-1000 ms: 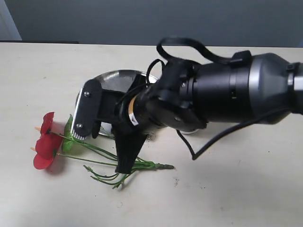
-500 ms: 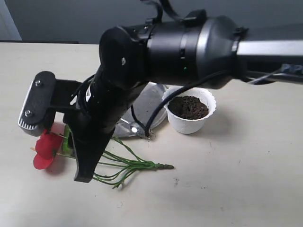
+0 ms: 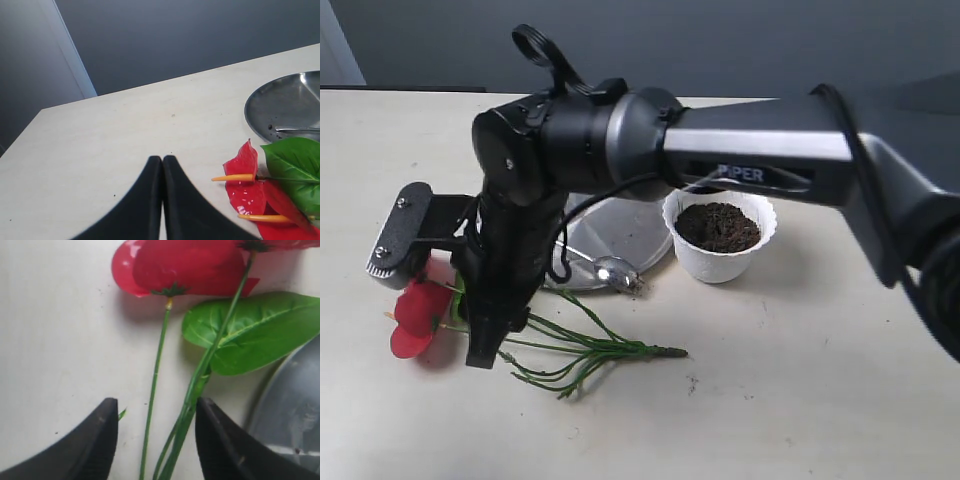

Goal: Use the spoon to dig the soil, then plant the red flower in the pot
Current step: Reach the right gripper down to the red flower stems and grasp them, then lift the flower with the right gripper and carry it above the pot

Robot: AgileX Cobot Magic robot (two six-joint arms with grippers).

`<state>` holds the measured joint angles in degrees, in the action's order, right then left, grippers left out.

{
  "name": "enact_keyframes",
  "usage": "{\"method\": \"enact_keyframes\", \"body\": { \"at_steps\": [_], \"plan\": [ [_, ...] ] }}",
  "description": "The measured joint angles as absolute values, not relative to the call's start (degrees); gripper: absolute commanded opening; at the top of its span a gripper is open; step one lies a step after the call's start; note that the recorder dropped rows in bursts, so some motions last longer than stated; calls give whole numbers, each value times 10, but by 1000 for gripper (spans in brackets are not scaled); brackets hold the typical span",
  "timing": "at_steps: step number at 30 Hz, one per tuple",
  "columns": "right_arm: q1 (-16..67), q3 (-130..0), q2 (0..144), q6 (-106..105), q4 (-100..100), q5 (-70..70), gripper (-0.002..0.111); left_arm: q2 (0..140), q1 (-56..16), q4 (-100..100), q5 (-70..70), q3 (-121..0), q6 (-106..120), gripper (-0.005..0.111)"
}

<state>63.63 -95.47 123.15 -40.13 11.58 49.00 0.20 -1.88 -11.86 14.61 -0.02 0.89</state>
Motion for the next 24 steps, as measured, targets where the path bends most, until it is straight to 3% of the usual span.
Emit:
{"method": "enact_keyframes", "body": {
  "at_steps": [9, 24],
  "plan": [
    [636, -1031, 1286, -336, 70, 607, 47, 2, -19, -119, 146, 0, 9, 0],
    [636, -1036, 1340, -332, 61, 595, 46, 2, -19, -119, 146, 0, 9, 0]
  ]
}}
